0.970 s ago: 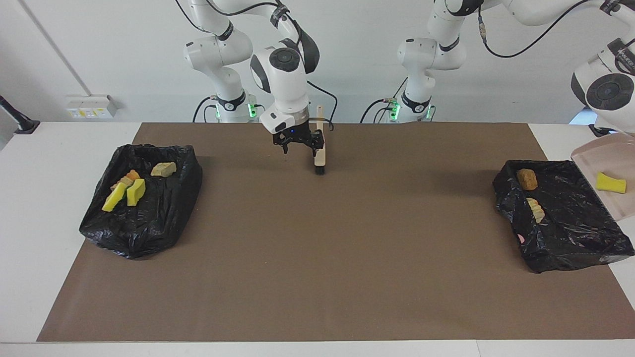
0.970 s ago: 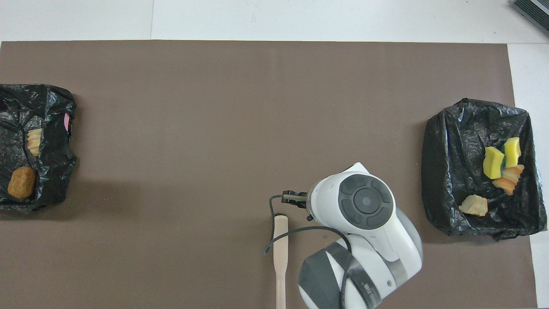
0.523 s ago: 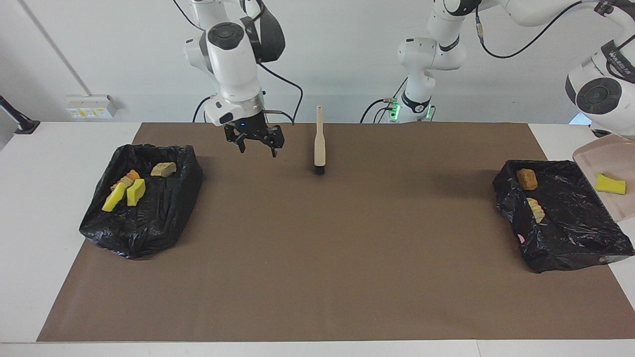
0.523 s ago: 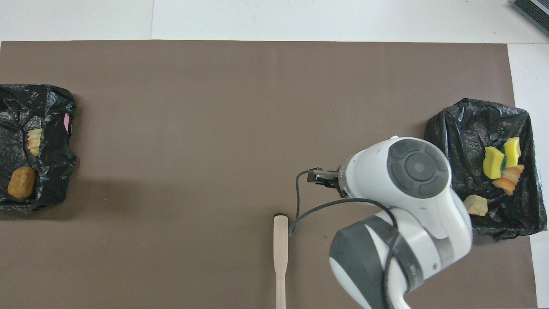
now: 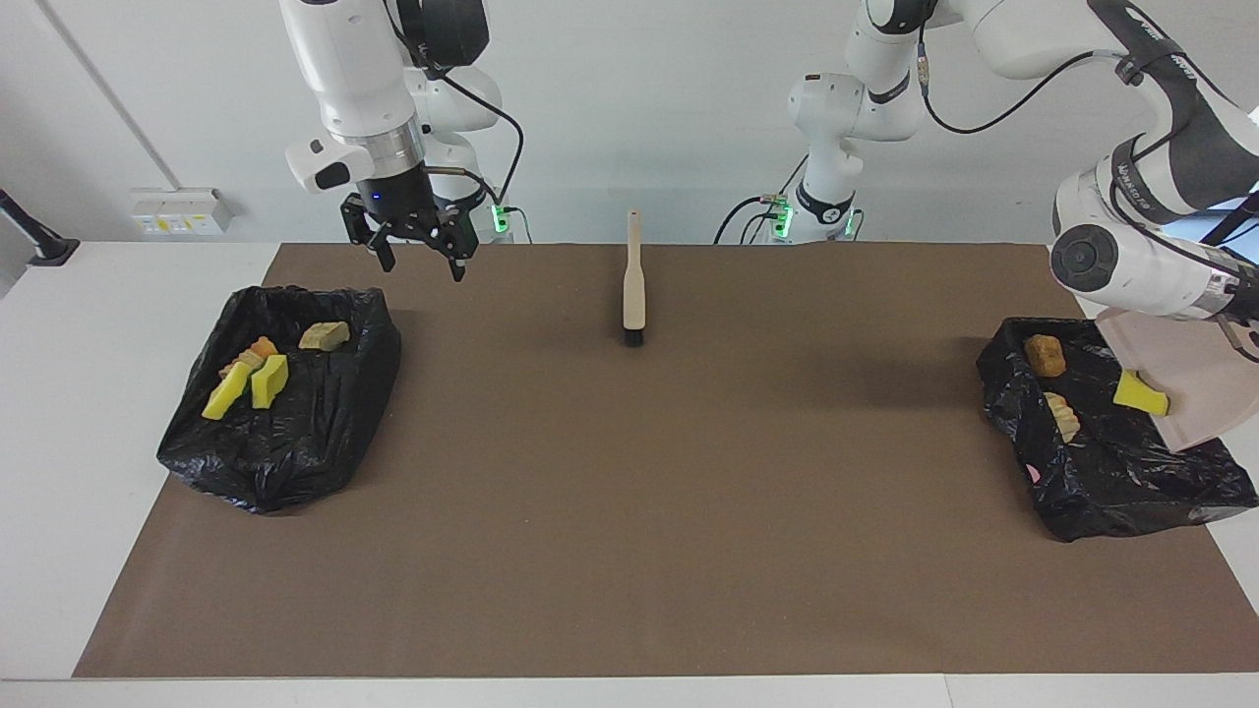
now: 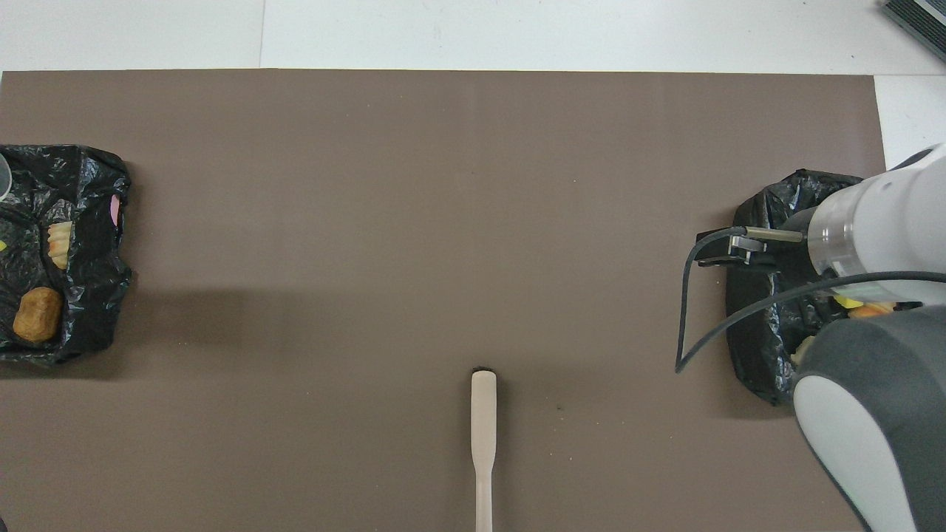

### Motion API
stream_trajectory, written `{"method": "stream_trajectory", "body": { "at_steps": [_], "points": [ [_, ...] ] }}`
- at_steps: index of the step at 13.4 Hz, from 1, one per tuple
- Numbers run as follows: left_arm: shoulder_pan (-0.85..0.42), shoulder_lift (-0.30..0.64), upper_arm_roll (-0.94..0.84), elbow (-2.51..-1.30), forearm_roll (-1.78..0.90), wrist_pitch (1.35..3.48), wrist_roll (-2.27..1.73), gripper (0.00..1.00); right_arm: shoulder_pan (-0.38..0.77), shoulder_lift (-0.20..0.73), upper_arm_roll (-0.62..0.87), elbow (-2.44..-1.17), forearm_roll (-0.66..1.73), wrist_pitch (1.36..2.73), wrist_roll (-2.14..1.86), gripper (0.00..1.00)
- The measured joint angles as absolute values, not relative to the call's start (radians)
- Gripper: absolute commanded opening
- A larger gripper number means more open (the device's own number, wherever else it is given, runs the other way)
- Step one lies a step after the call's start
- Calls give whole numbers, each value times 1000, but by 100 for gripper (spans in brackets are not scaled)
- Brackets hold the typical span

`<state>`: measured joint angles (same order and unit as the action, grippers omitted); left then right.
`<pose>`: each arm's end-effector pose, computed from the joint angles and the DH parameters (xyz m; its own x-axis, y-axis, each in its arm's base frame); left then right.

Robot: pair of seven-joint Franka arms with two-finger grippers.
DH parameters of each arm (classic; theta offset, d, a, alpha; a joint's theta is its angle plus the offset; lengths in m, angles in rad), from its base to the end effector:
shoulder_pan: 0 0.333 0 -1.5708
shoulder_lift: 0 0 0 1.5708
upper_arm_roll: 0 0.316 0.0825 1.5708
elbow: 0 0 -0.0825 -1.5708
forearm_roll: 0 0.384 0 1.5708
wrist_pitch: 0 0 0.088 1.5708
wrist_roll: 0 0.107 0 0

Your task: Sweep and dump trash in bin

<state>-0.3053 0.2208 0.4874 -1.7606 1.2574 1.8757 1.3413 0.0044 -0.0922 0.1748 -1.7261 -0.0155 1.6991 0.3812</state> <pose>0.6093 0.1618 0.5002 -0.0914 -0.2887 -0.9530 -0.9958 0.0302 0.0863 0.5276 0.0982 0.6116 0.9775 -0.1987 0.0708 -0.1996 -0.9799 0.0055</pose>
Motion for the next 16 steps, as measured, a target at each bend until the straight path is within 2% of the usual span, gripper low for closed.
{"method": "stream_trajectory", "body": {
  "at_steps": [5, 8, 11, 16],
  "points": [
    [-309, 202, 424, -1755, 1259, 1785, 1316, 0, 2, -95, 116, -1586, -26, 1494, 255, 100],
    [-309, 165, 419, -1706, 1202, 1785, 1310, 0, 0, -97, 67, -1523, -27, 1392, 185, 100],
    [-309, 123, 399, -1672, 1047, 1785, 1311, 0, -2, -108, 16, -1496, -36, 1371, 117, 100],
    [-309, 124, 356, -1665, 750, 1789, 1249, 0, -2, -138, -28, -1498, -37, 1365, 103, 100]
  ]
}}
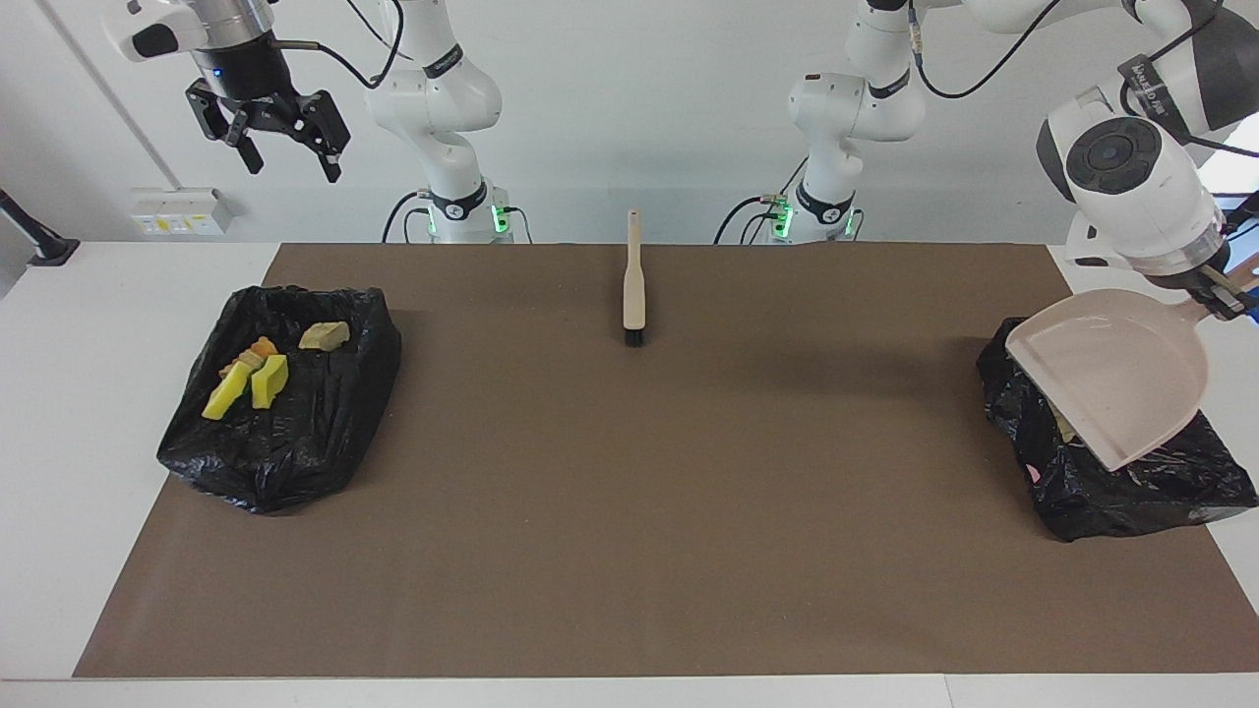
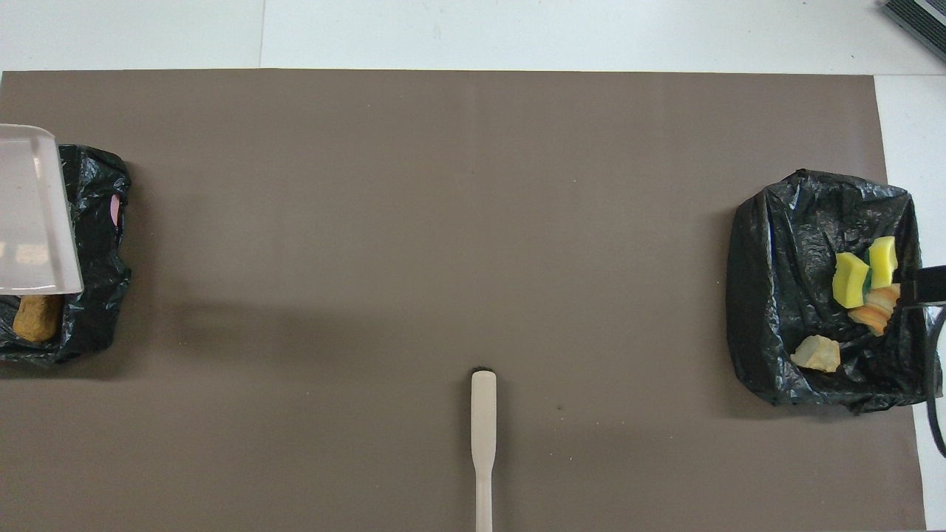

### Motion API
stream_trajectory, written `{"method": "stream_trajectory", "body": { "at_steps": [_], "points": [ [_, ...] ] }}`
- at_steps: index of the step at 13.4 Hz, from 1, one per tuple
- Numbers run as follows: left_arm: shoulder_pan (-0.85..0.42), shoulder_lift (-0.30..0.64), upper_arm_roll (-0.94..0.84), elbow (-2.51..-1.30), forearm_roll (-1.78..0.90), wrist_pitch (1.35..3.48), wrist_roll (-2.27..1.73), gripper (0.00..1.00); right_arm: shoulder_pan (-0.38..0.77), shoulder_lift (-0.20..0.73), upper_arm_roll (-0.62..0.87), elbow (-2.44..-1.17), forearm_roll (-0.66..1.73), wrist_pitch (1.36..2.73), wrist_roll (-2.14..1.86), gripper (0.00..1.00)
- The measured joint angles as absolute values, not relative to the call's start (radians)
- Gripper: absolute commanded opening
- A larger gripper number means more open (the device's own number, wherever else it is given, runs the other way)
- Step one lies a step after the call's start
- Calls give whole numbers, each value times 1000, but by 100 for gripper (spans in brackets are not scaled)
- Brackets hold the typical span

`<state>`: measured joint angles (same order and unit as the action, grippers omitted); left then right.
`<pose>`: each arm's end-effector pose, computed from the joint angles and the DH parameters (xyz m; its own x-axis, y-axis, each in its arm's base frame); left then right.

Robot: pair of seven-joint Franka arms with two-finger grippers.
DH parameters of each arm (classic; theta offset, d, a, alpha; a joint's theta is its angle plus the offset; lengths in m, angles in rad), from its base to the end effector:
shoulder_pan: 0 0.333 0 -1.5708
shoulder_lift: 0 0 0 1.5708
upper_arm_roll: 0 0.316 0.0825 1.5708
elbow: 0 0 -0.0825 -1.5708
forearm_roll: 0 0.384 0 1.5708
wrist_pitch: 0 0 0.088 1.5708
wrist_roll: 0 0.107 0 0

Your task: Sweep and dump trash in bin

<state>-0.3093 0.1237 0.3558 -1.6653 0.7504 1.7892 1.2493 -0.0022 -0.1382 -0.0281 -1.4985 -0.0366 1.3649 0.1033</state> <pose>0.6022 0.0752 0.5562 0.2081 -0.7036 -0.6794 -0.9776 -0.1269 -0.1680 0.4846 -0.0205 0.7117 0.9901 -0.1403 0.0079 -0.1405 -0.9896 0.0313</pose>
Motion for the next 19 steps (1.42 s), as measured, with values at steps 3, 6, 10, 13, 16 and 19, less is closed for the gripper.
{"method": "stream_trajectory", "body": {
  "at_steps": [3, 6, 10, 13, 16, 19],
  "points": [
    [-309, 129, 348, -1667, 572, 1790, 1158, 0, -2, -137, -27, -1524, -37, 1365, 103, 100],
    [-309, 141, 310, -1673, 432, 1789, 1014, 0, -2, -136, -27, -1548, -37, 1365, 102, 100],
    [-326, 172, 217, -1682, 300, 1786, 734, 0, -2, -136, -27, -1567, -37, 1365, 61, 100],
    [-341, 220, 116, -1682, 216, 1789, 441, 0, 3, -136, -27, -1580, -37, 1365, 61, 100],
    [-346, 269, 0, -1680, 146, 1801, 135, 0, 4, -136, -27, -1595, -37, 1365, 61, 100],
    [-349, 319, -109, -1665, 127, 1852, -138, 0, 3, -132, -28, -1597, -37, 1370, 62, 100]
  ]
}}
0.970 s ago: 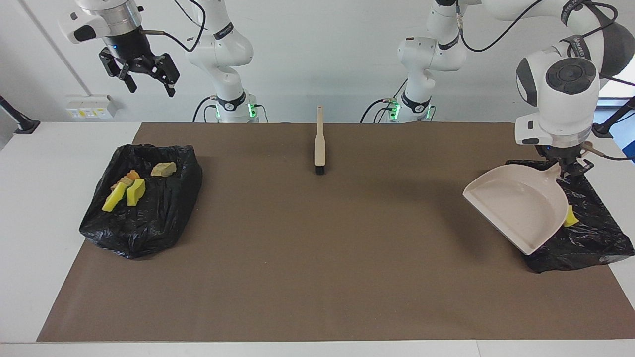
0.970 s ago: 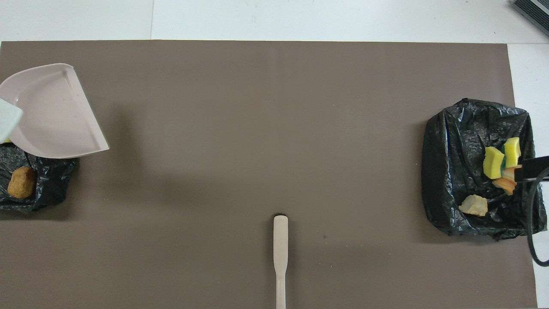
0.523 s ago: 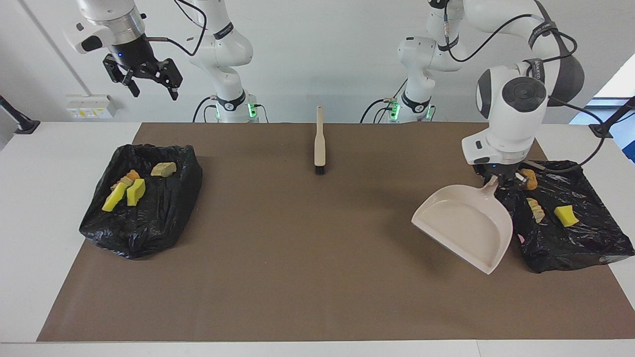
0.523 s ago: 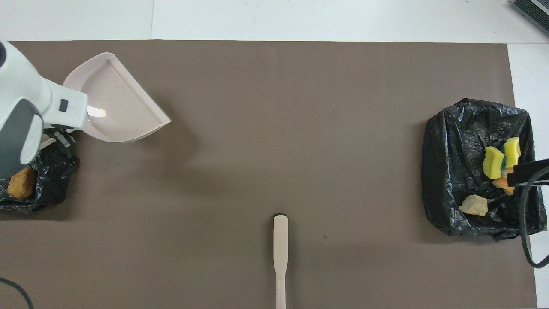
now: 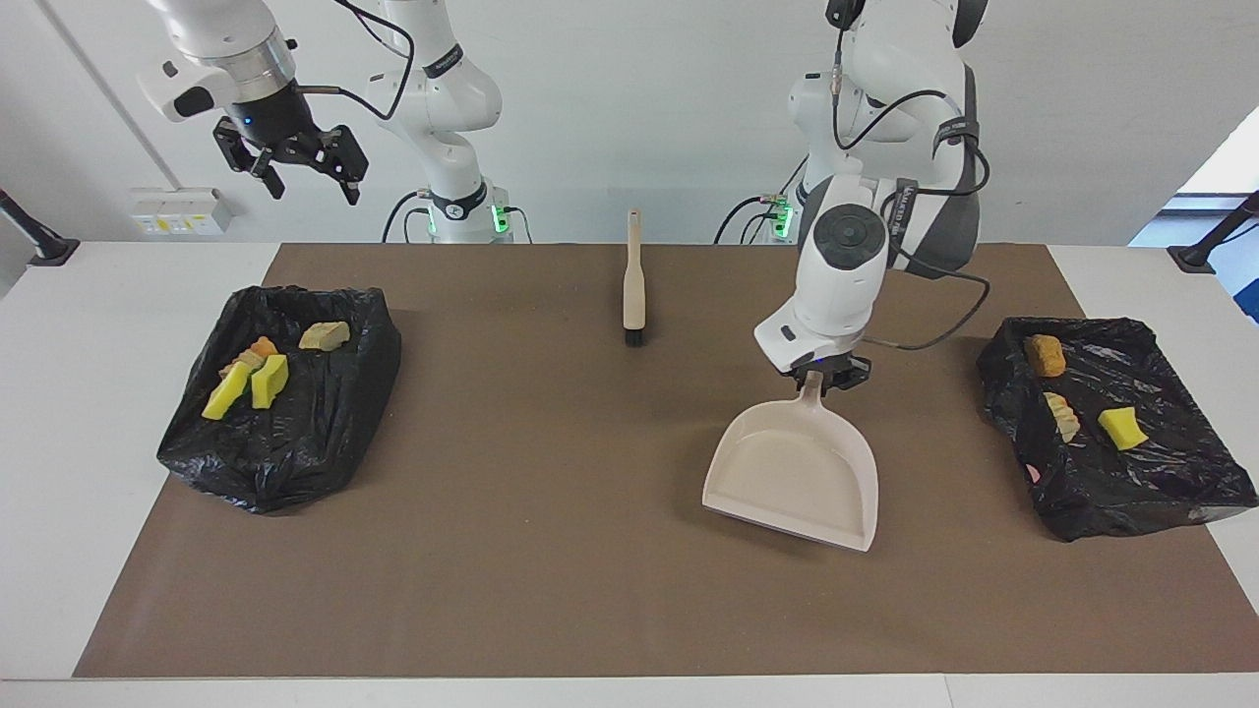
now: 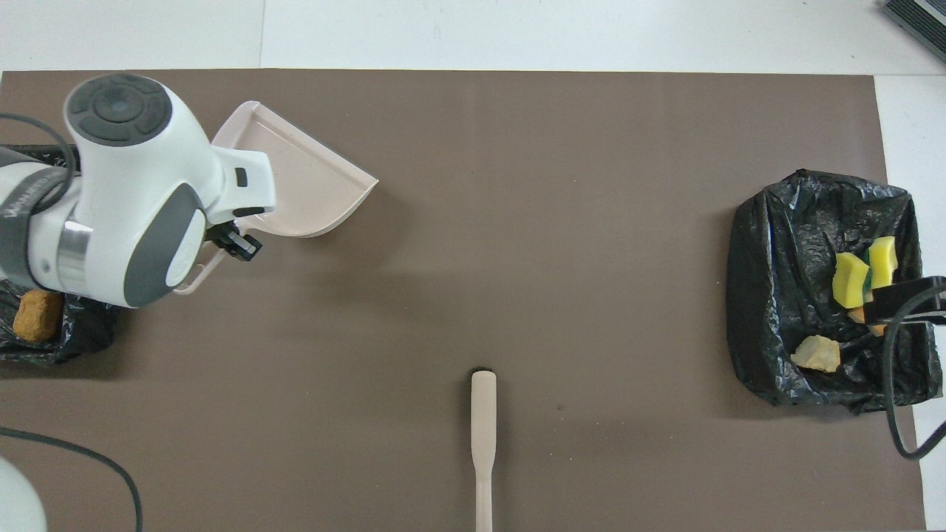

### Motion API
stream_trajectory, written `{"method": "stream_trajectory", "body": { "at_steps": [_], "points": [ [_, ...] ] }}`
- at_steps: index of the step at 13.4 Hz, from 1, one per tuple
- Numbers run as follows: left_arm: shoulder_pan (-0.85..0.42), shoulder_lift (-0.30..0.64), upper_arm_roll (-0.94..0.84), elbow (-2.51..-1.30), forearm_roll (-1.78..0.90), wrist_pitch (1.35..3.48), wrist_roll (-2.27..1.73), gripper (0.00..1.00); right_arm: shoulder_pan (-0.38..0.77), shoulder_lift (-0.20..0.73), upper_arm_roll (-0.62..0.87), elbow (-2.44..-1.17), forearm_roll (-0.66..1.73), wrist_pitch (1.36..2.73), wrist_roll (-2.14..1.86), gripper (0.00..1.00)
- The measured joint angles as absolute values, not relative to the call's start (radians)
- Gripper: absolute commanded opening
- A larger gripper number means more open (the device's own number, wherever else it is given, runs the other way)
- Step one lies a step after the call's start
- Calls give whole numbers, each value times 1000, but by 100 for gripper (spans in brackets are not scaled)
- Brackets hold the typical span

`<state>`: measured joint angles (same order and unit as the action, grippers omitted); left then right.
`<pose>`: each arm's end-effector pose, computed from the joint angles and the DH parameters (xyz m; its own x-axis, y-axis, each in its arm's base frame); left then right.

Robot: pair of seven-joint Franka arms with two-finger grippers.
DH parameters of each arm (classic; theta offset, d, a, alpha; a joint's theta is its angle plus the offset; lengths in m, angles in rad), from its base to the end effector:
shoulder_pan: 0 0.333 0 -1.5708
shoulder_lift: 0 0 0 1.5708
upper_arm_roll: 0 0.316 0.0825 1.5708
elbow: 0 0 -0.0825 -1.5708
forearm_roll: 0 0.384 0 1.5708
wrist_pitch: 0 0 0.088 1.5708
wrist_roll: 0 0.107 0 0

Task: Sweep and dump trash in bin
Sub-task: 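Bring the empty dustpan back over the mat with the left gripper, then set the dustpan down on the mat with the left gripper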

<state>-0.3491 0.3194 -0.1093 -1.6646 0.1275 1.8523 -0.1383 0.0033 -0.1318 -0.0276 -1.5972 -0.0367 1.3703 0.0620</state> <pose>0.5771 -0.2668 0.4122 0.9314 -0.3445 -0.1177 -0.3563 -0.9291 -0.0997 0.4906 -0.0175 0.6647 0.9914 -0.0928 -0.0927 -0.0895 -0.9952 0.0387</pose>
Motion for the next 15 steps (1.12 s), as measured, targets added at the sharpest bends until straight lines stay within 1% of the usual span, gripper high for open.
{"method": "stream_trajectory", "body": {
  "at_steps": [4, 6, 9, 11, 12, 14, 15],
  "points": [
    [-350, 338, -192, -1652, 66, 1918, -394, 0, -2, -91, -30, -1581, -37, 1364, 61, 100],
    [-369, 359, -232, -1626, 63, 1928, -485, 0, -3, -84, -30, -1581, -39, 1375, 61, 100],
    [-437, 453, -239, -1518, 73, 1928, -590, 0, -7, -86, -34, -1597, -40, 1446, 60, 100],
    [-471, 536, -240, -1445, 97, 1928, -648, 0, -8, -86, -35, -1603, -41, 1462, 60, 100],
    [-480, 563, -243, -1425, 100, 1928, -655, 0, -8, -86, -35, -1603, -42, 1463, 60, 100],
    [-502, 588, -255, -1407, 103, 1928, -656, 0, -8, -87, -36, -1603, -42, 1463, 60, 100],
    [-519, 589, -257, -1407, 104, 1928, -659, 5, -8, -87, -36, -1603, -42, 1464, 60, 100]
  ]
}}
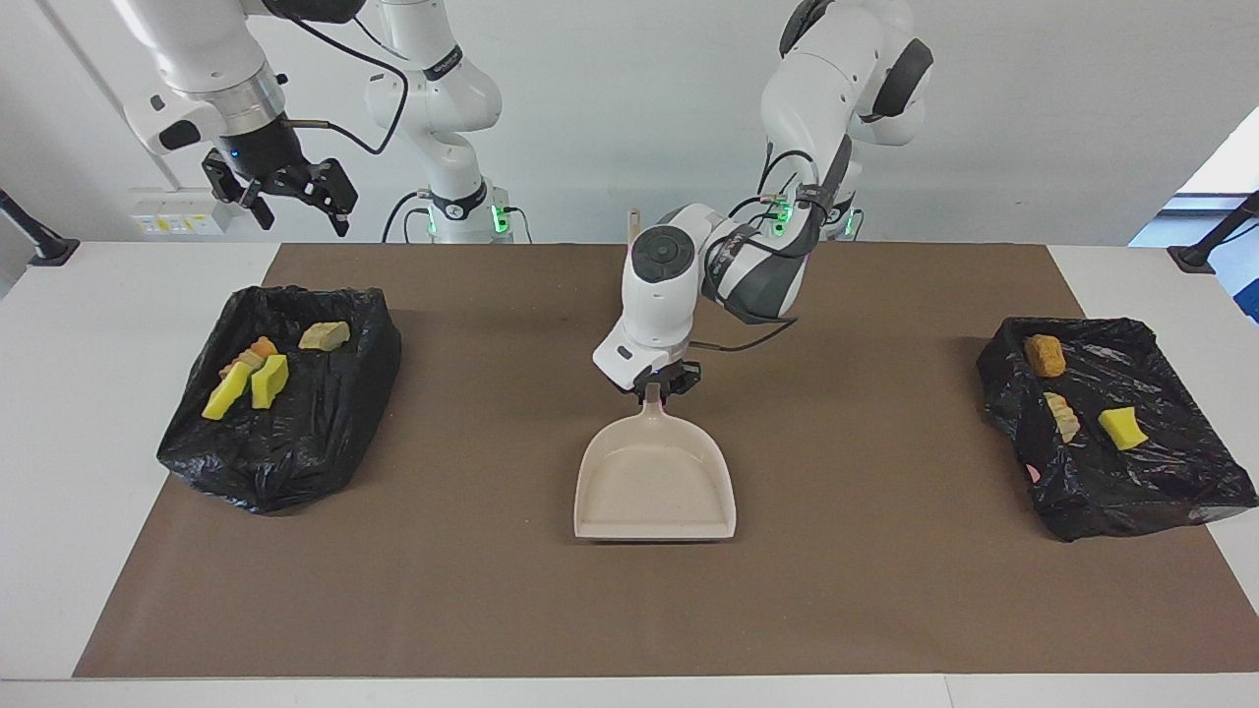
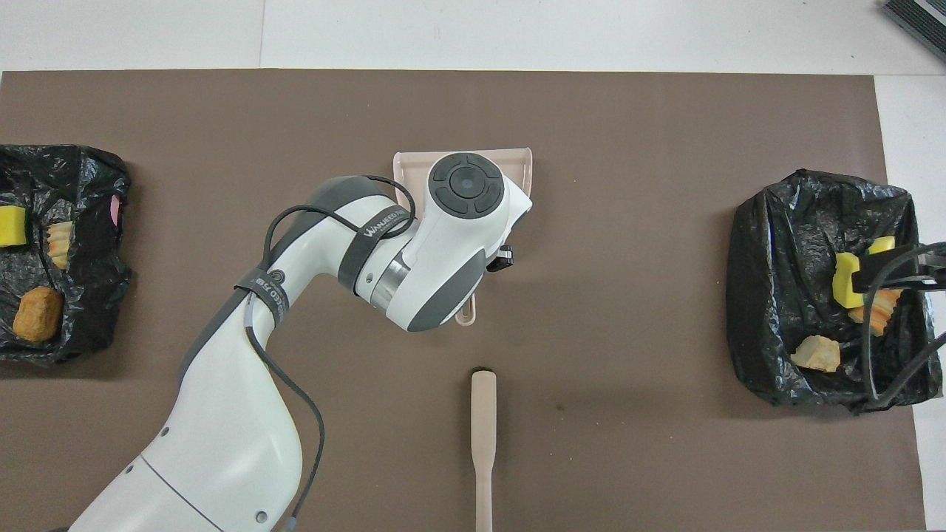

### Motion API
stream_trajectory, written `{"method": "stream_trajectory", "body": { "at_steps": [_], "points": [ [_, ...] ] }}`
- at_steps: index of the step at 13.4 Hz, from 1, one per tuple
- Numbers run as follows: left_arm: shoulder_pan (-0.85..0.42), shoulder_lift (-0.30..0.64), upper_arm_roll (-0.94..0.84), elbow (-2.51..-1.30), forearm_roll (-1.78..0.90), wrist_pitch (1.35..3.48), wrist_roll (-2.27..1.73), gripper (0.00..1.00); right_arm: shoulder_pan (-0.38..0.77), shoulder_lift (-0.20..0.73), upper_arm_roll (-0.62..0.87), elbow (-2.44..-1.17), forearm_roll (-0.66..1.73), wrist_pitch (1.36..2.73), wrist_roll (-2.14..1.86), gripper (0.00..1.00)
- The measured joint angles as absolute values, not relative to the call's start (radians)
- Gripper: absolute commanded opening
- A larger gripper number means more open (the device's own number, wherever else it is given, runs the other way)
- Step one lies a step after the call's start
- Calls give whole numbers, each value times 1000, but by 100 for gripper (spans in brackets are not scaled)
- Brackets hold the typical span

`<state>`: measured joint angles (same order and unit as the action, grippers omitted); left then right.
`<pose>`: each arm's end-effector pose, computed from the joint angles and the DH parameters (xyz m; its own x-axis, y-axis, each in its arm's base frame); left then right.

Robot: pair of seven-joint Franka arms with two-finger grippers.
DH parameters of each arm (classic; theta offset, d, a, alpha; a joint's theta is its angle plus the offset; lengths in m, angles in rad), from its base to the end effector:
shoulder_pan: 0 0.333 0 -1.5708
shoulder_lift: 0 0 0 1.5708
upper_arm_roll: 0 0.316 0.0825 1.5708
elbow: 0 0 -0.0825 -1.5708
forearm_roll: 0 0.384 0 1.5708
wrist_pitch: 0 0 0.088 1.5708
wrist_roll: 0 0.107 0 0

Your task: Sweep and dump trash in bin

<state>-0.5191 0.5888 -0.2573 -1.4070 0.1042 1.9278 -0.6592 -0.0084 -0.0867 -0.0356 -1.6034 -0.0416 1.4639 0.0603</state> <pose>0.5335 -0.4660 0.3639 0.9908 -0.1176 -0.0667 -0.1174 -0.9931 0.0066 0.5153 -0.0284 0.6467 0.9929 -0.1081 -0.0503 -0.1061 -0.9935 0.0415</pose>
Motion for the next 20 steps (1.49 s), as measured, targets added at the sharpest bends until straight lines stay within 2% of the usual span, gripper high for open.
{"method": "stream_trajectory", "body": {
  "at_steps": [3, 6, 7, 9, 11, 14, 15, 18, 20],
  "points": [
    [-543, 589, -257, -1406, 107, 1928, -668, 16, -8, -87, -36, -1603, -42, 1476, 60, 100],
    [-532, 589, -240, -1406, 111, 1930, -668, 17, -6, -90, -32, -1603, -41, 1476, 60, 100],
    [-527, 589, -233, -1406, 111, 1934, -668, 21, -5, -92, -26, -1603, -41, 1476, 60, 100],
    [-521, 591, -222, -1406, 111, 1961, -667, 41, -3, -93, -18, -1603, -41, 1476, 60, 100],
    [-518, 594, -221, -1407, 111, 1988, -667, 55, -3, -93, -18, -1603, -41, 1476, 60, 100],
    [-518, 594, -222, -1407, 111, 2006, -667, 95, -3, -93, -18, -1603, -41, 1476, 60, 100],
    [-518, 594, -222, -1407, 112, 2006, -667, 100, -3, -93, -18, -1603, -41, 1476, 60, 100],
    [-516, 589, -220, -1405, 141, 2005, -667, 100, -3, -93, -18, -1603, -41, 1476, 60, 100],
    [-498, 551, -216, -1410, 154, 1994, -665, 100, -3, -93, -18, -1603, -41, 1476, 60, 100]
  ]
}}
